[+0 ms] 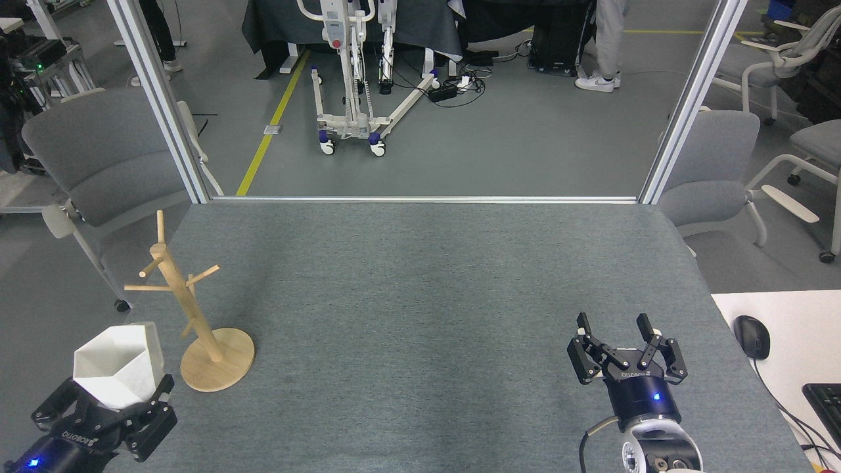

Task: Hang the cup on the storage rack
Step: 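Carry the cup with the left gripper toward the wooden stand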

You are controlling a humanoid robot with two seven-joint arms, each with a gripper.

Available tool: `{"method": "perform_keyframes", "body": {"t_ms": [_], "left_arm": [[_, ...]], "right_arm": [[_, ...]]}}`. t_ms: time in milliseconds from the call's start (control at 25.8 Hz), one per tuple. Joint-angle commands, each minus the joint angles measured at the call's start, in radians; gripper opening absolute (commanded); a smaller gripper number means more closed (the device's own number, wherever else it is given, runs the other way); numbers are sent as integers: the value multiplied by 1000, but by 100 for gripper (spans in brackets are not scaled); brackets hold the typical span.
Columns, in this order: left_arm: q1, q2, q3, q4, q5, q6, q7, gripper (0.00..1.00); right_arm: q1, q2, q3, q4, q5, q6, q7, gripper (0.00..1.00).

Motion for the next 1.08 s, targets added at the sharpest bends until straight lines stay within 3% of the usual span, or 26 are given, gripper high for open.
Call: {"method": "perform_keyframes", "body": {"t_ms": [0,194,349,581,1046], "left_arm": [[-5,-2,39,3,-30,0,-4,0],[-60,37,41,21,-98,18,2,0],[-118,41,41,47,-198,130,4,0],[-223,41,36,136,-294,210,2,0],[-239,29,-45,170,-307,218,2,0]], "right_arm": [[-7,6,-1,6,-1,0,1,100],[-13,-5,1,7,-1,0,21,100],[-10,11,1,7,3,5,24,100],[-9,6,1,7,3,-2,41,100],[-15,-6,1,33,-1,-2,41,100]]}}
